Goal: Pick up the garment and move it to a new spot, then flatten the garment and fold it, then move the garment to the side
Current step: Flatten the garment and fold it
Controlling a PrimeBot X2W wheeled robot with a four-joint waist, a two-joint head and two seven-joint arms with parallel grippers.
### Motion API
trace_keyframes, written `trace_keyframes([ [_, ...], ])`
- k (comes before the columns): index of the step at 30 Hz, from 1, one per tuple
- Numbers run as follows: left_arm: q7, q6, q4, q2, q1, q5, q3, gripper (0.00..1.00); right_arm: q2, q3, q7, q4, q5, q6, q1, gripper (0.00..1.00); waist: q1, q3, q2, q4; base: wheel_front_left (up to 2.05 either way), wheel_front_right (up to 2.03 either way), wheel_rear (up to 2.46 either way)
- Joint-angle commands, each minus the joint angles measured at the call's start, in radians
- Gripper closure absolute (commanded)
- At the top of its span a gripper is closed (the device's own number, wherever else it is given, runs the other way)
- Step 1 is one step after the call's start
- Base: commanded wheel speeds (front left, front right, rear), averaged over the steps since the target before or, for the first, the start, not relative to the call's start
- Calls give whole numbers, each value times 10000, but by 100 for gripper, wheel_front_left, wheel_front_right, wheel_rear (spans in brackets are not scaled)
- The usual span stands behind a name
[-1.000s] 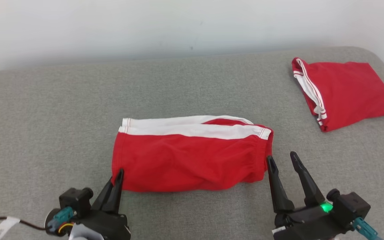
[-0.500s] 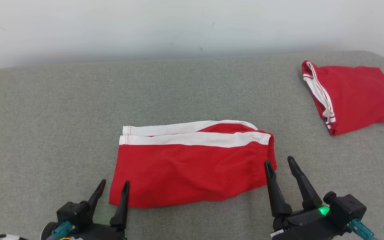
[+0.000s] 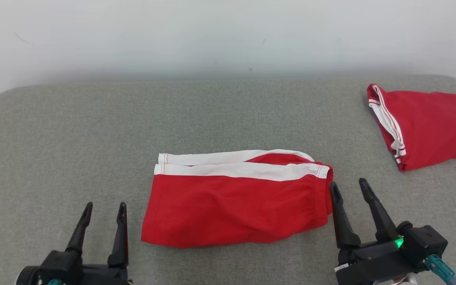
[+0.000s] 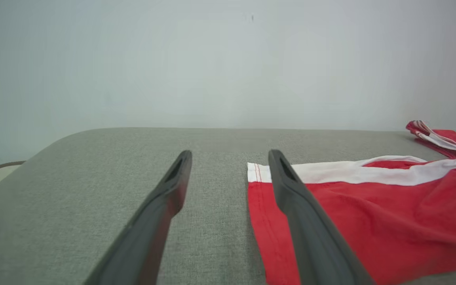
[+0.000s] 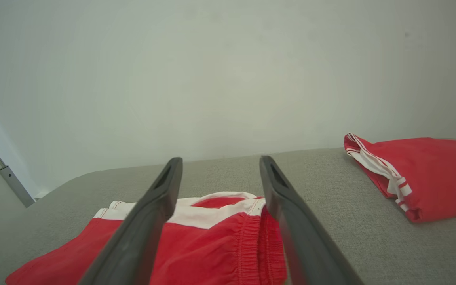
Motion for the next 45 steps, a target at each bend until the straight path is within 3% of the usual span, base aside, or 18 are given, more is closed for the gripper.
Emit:
trace_keyframes([
  [1,-56,93,-222,-34,310,273,186,0,21,-134,-10,-11,-141,-1,87,0,0,-103,-1,85,0,0,0],
  [11,-58,308,-1533,-369,1627,1194,1448,0,365,-1342,-8,71,-748,-1,537,0,0,-468,-1,189,0,0,0],
  [17,-58,158,-1536,-396,2315,1646,1830,0,534,-1477,-8,170,-1009,-1,888,0,0,-621,-1,134,0,0,0],
  [26,-59,-142,-890,-580,2024,1700,1921,0,631,-1355,-10,422,-1370,-1,886,0,0,-794,-1,118,0,0,0],
  [45,-59,-359,-713,-918,2161,1880,2103,0,708,-1575,-8,953,-1806,-1,764,0,0,-853,-1,30,0,0,0],
])
